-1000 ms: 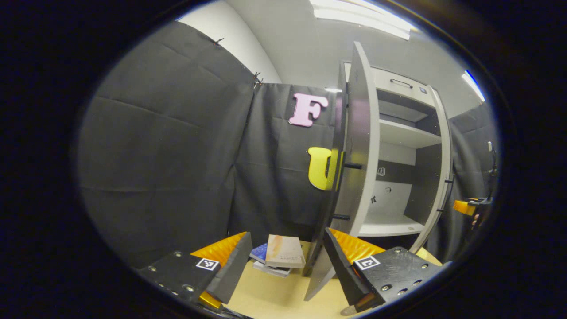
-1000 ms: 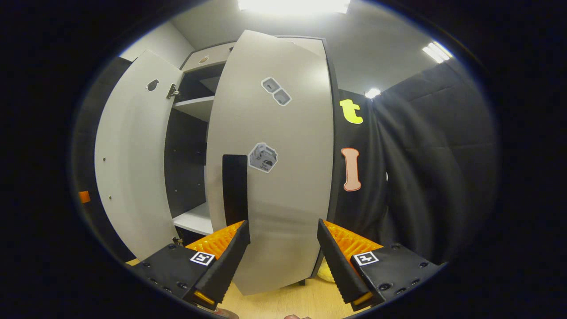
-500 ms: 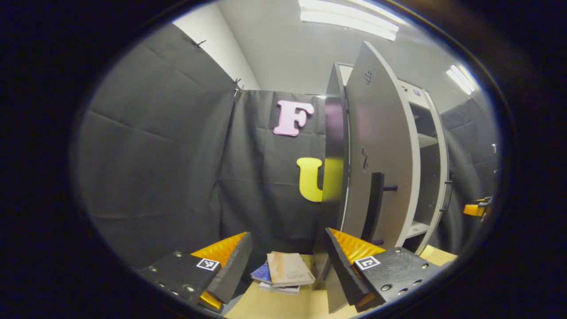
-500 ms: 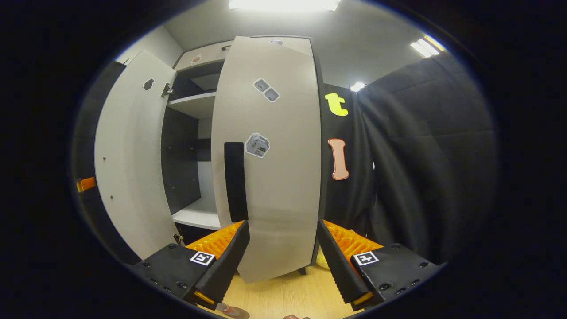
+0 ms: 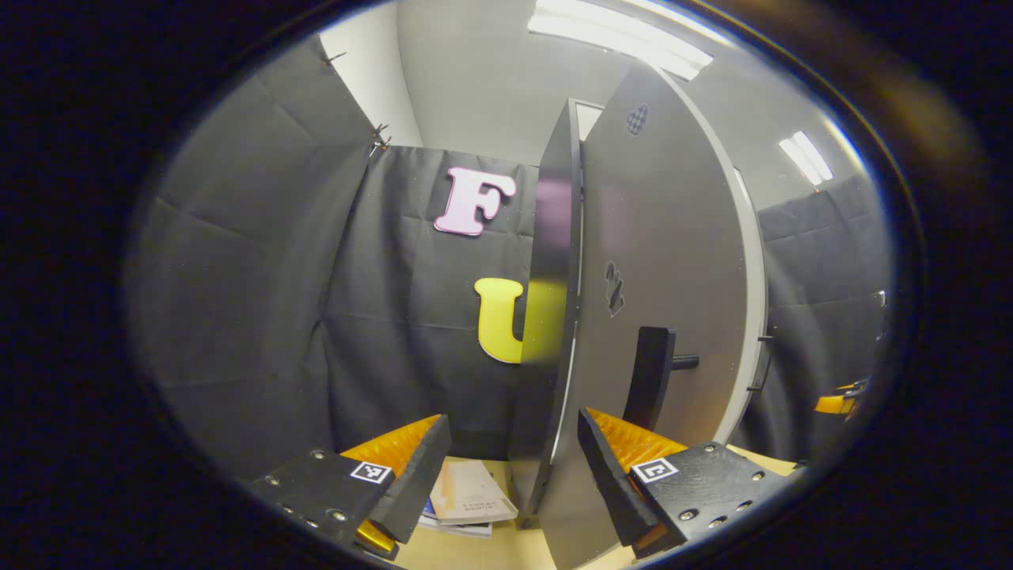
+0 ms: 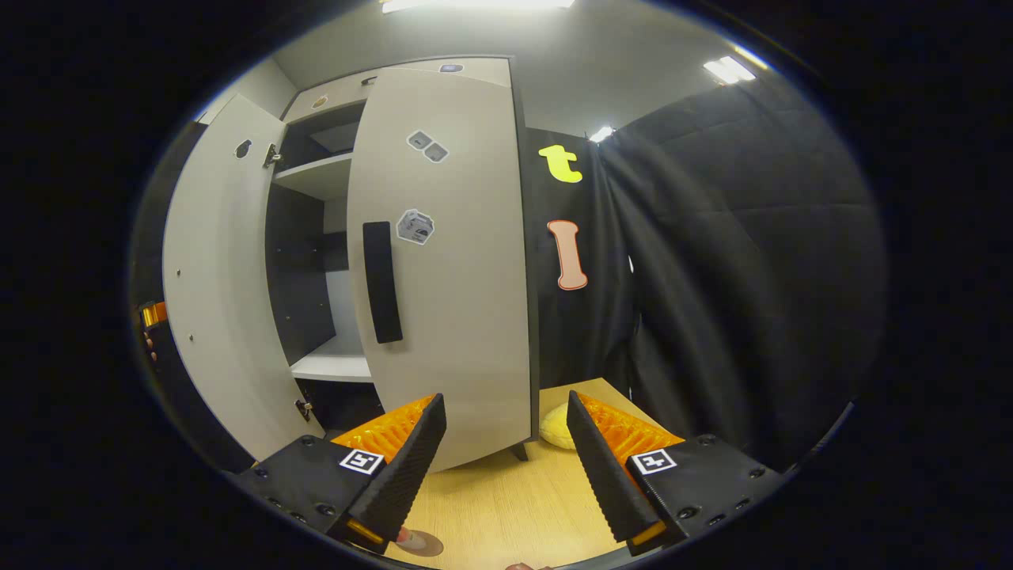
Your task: Grasp the bottle in the cabinet with the left hand and place it on the coaster, then close the right door with the right hand and the left door with the left hand.
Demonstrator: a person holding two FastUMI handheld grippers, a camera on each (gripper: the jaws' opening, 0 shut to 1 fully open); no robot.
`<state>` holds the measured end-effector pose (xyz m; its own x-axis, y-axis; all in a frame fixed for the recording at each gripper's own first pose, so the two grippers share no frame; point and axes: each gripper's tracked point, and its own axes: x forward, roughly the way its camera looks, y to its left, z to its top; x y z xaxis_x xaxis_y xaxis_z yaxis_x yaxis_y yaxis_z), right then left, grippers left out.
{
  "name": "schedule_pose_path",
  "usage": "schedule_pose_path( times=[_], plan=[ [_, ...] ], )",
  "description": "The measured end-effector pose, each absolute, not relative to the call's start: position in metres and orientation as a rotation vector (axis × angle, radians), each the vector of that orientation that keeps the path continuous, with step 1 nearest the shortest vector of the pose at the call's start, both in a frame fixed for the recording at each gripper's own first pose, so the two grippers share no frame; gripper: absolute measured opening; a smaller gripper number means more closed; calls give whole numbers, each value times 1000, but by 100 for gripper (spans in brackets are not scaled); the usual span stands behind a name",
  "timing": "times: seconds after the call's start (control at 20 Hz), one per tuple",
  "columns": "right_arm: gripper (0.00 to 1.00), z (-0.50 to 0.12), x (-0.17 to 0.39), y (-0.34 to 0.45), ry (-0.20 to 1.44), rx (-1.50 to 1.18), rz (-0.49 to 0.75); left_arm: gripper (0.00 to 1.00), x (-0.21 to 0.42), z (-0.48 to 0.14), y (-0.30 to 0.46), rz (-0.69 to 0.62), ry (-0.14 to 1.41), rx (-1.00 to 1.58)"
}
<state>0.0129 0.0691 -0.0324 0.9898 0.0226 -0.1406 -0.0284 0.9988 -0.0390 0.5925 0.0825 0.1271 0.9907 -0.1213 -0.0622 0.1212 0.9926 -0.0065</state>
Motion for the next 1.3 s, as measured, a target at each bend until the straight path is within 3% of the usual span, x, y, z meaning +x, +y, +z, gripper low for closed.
schedule_pose_path(
  times=[0.15,0.2,0.25,0.3,0.4,0.5,0.55,0.75,0.8,0.9,1.3],
  plan=[
    [98,-33,7,53,133,-24,-14,99,588,135,67,-144,69,92],
    [97,-33,6,48,133,-18,-25,94,588,136,60,-158,70,117],
    [96,-33,5,43,134,-11,-34,99,588,133,52,-173,74,112],
    [94,-32,5,39,132,-5,-43,94,589,130,42,-187,82,87],
    [96,-27,4,27,115,3,-67,96,593,125,19,-211,97,50],
    [96,-21,1,13,85,3,-95,88,593,124,0,-214,105,51],
    [96,-19,0,6,75,6,-111,93,592,125,-11,-210,101,70],
    [94,-15,-2,-8,70,14,-133,93,594,124,-56,-216,77,120],
    [96,-12,-3,-11,66,-9,-140,99,599,122,-70,-234,74,110],
    [96,-4,-4,-15,51,-55,-153,99,609,117,-100,-270,58,70],
    [94,41,7,-3,-28,-55,-168,98,605,129,-110,-94,51,85]
  ],
)
